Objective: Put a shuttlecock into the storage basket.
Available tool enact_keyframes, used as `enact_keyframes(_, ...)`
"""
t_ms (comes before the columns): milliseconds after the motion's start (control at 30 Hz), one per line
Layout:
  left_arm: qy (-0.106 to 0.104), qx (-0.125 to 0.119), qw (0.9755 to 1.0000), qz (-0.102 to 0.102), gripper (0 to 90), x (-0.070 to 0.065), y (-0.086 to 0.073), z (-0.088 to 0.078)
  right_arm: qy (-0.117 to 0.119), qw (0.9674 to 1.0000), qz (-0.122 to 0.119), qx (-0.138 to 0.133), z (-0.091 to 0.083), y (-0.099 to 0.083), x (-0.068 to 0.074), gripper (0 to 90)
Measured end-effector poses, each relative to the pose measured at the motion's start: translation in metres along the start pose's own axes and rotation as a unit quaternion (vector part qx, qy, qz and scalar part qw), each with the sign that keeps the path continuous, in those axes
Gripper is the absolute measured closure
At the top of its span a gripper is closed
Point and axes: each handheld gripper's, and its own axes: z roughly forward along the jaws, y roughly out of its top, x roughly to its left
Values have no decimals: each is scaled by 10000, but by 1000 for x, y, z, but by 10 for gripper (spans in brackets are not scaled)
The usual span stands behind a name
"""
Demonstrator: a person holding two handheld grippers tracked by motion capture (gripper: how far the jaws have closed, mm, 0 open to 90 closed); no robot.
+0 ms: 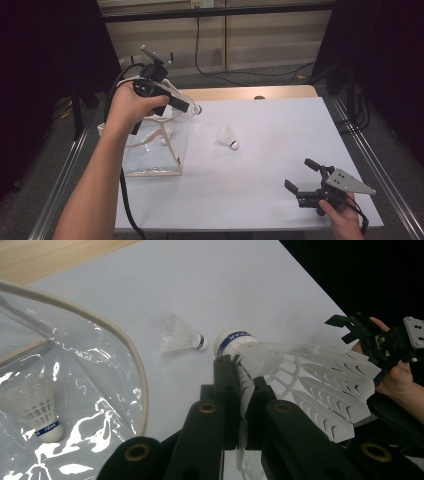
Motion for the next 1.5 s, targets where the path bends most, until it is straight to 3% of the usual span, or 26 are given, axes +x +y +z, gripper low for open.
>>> enact_keyframes(1033,191,-85,9997,-93,893,7,7,-14,-6,10000,10,-11,0,0,0,5)
enact_keyframes(1500,280,-146,9992,-225,893,13,6,-20,-5,10000,0,-8,0,0,0,5)
